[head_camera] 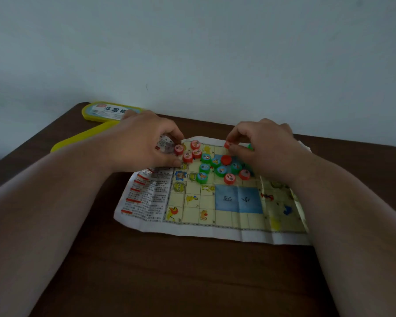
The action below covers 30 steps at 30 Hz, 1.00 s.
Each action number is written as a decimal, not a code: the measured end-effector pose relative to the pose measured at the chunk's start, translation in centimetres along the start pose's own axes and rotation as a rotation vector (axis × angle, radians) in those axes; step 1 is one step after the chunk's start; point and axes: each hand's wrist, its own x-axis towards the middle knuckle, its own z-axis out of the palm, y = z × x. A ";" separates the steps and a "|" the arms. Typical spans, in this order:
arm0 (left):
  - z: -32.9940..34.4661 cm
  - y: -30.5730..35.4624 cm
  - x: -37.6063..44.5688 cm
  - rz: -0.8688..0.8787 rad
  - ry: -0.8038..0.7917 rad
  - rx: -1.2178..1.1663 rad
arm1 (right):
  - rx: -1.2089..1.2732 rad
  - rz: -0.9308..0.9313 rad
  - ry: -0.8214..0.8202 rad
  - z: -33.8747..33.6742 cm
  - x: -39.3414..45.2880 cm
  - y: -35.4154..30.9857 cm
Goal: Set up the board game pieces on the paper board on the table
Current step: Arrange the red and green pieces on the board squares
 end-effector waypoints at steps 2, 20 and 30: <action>0.0 0.0 -0.1 -0.020 0.002 -0.006 | 0.009 0.008 0.008 0.1 0.1 0.1; 0.6 0.4 0.0 -0.038 0.000 0.004 | 0.027 0.015 0.017 0.3 0.1 -0.1; -0.1 1.1 -0.4 0.033 0.134 -0.005 | 0.098 -0.003 0.052 0.4 0.1 -0.4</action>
